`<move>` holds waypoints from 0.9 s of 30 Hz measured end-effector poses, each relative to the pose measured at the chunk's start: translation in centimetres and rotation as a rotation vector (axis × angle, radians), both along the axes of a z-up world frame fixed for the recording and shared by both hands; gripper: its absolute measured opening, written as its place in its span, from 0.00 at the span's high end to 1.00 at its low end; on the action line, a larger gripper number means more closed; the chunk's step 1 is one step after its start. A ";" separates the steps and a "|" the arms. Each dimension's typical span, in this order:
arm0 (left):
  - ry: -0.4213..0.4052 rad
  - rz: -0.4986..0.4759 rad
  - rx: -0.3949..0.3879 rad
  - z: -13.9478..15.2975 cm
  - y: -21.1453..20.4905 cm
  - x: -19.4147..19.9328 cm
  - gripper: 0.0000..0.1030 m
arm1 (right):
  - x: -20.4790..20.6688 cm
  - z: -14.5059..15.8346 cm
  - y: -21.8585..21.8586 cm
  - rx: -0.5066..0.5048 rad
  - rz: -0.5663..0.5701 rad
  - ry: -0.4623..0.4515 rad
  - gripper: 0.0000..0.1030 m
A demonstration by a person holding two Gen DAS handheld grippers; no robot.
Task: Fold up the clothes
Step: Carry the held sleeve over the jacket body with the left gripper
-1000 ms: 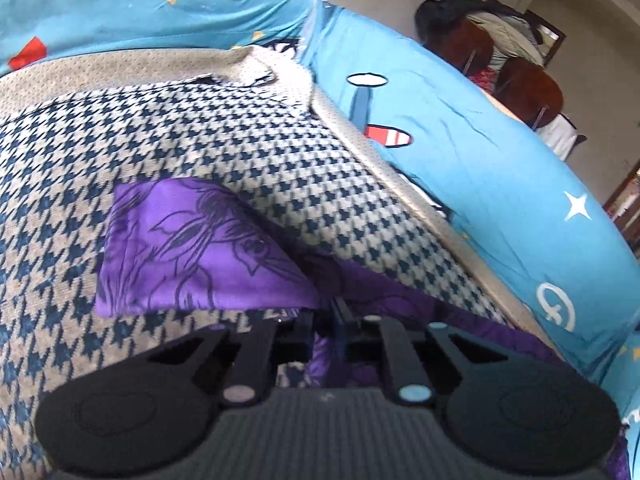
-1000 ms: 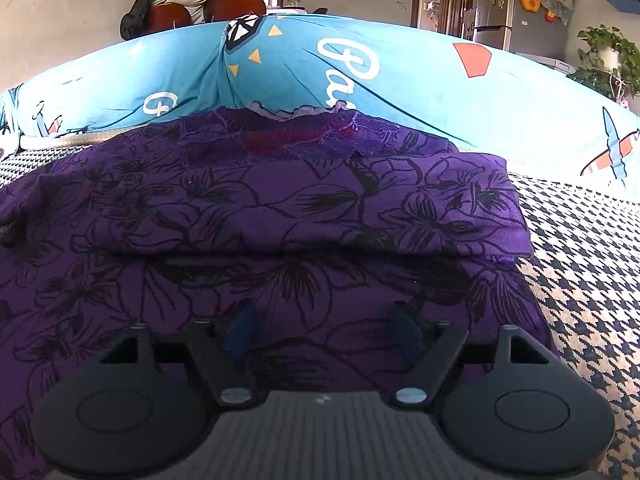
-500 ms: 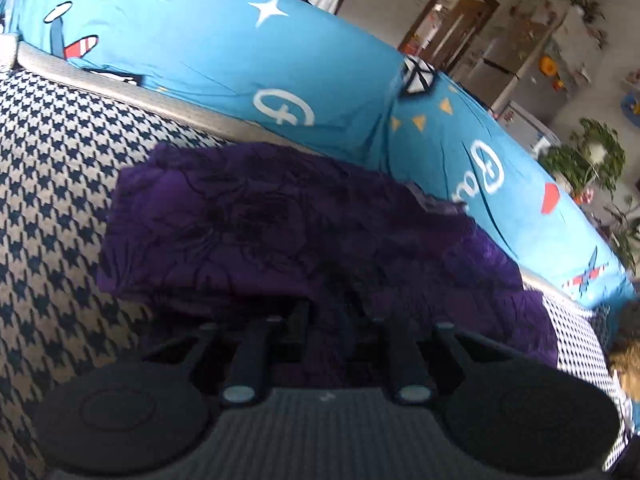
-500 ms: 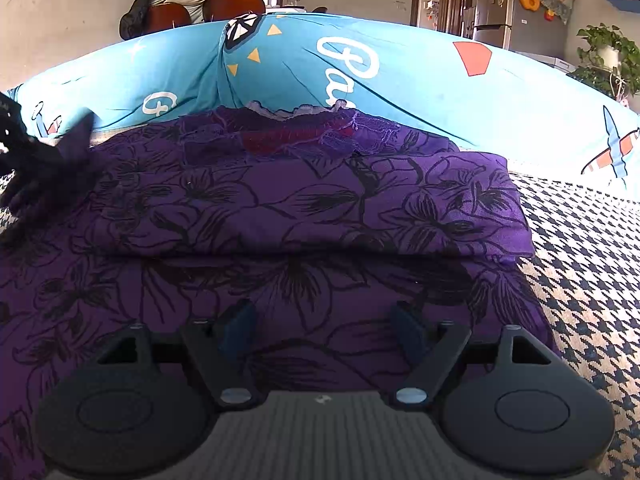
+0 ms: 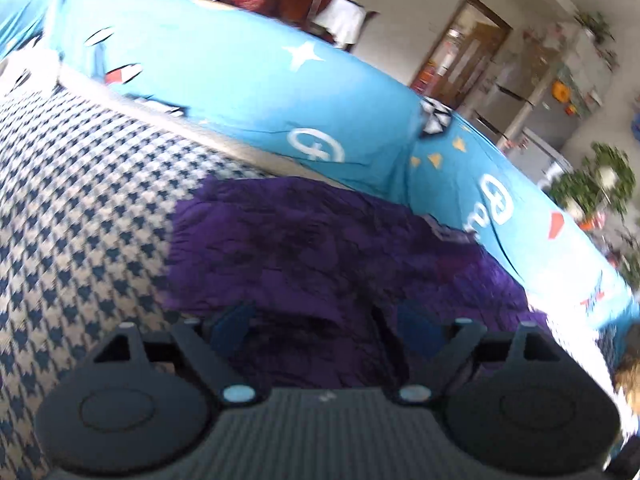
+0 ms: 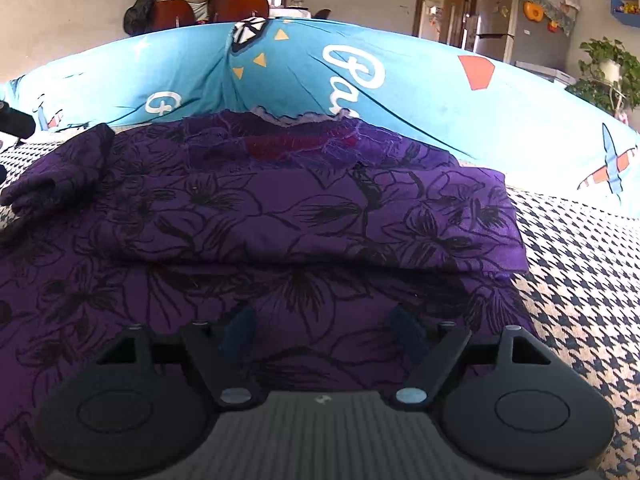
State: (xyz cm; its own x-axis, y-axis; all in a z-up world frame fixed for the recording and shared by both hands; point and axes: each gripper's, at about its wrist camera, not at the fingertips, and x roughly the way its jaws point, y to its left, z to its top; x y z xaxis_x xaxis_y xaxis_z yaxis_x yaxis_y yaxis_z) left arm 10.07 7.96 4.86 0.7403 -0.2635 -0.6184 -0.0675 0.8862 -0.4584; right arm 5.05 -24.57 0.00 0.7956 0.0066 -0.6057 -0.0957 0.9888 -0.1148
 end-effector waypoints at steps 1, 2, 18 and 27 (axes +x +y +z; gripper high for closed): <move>0.015 0.034 -0.024 -0.4 0.9 0.3 0.16 | 0.1 -0.1 0.2 -0.009 0.003 0.007 0.25; 0.030 0.068 -0.047 -0.8 1.7 0.5 0.16 | 0.1 -0.2 0.3 -0.014 0.002 0.009 0.25; 0.095 0.265 -0.202 -4.8 5.6 3.6 0.33 | 0.3 -0.4 -0.1 0.022 -0.013 0.022 0.24; 0.014 0.197 -0.157 -2.4 3.0 2.7 0.69 | 0.2 0.0 0.4 -0.013 -0.012 0.017 0.24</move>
State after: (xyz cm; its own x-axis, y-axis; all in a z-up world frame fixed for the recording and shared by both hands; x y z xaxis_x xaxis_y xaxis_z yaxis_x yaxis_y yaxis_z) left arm 12.74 11.00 2.47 0.7785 -0.2084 -0.5920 -0.2392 0.7735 -0.5869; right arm 5.30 -24.21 0.04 0.7850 -0.0108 -0.6195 -0.0860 0.9883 -0.1262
